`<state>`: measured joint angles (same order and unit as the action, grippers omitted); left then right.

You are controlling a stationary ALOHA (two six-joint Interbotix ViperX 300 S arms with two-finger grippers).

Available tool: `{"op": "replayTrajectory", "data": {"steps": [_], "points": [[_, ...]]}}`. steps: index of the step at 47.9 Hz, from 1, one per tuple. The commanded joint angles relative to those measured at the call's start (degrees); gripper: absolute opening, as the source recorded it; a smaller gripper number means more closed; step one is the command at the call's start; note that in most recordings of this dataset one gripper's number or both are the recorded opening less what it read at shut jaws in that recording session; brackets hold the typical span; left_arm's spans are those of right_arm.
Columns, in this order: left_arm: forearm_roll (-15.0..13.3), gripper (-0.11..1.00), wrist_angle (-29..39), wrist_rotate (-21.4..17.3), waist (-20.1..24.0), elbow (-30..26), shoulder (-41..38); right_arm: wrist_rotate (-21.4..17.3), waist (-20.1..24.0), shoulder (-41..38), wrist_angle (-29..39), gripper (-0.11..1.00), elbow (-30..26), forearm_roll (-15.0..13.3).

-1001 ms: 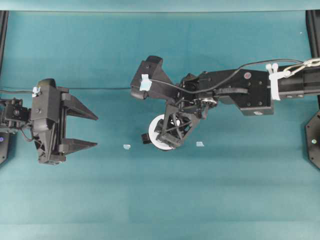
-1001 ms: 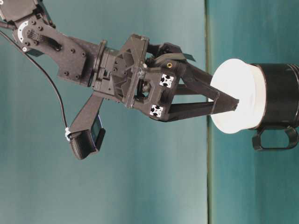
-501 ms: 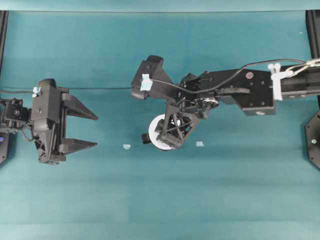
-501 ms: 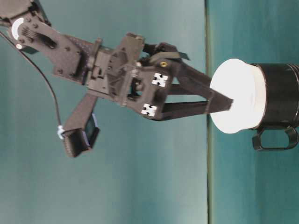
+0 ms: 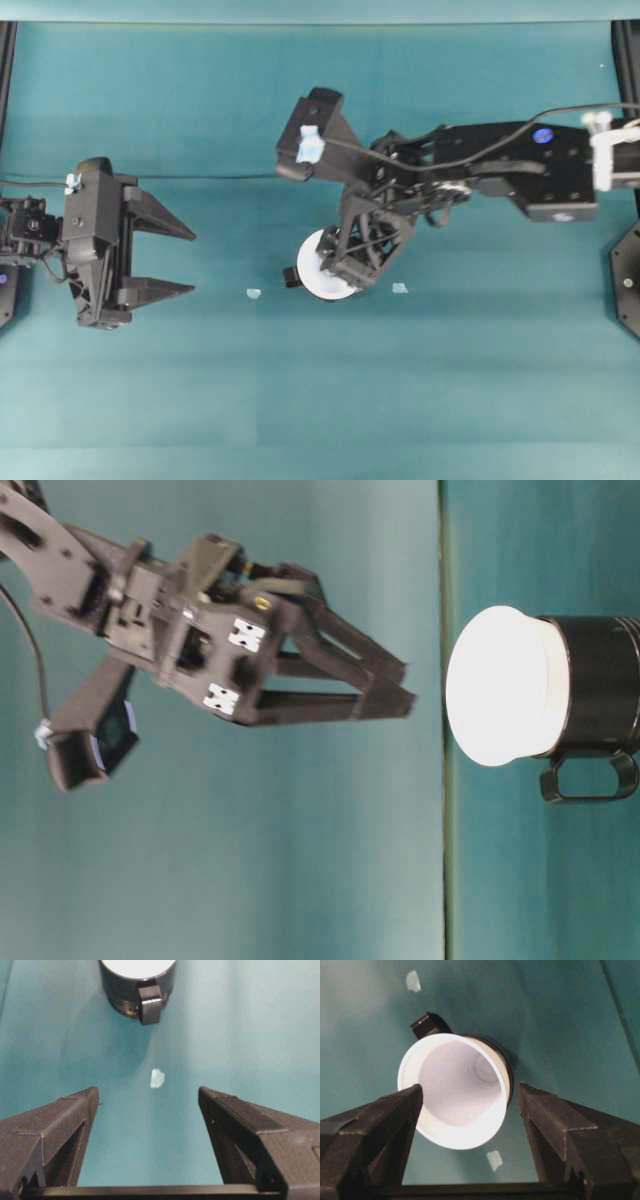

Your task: Put the paper cup into the moved cup holder.

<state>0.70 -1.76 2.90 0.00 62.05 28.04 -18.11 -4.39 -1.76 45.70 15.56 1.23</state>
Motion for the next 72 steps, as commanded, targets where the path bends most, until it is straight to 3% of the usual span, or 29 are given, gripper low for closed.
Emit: {"op": "replayTrajectory", "data": {"steps": [1, 30, 72], "points": [[0.09, 0.83, -0.35, 0.09, -0.09, -1.05, 0.0, 0.62, 0.18, 3.16, -0.79, 0.81, 0.35, -0.26], [0.18, 0.83, -0.26, 1.85, -0.09, -1.14, 0.0, 0.18, 0.18, 16.17, -12.57, 0.81, 12.92, -0.35], [0.09, 0.83, -0.26, 1.85, -0.09, -1.05, 0.0, 0.26, 0.18, 18.28, -12.66, 0.81, 14.59, -0.35]]}}
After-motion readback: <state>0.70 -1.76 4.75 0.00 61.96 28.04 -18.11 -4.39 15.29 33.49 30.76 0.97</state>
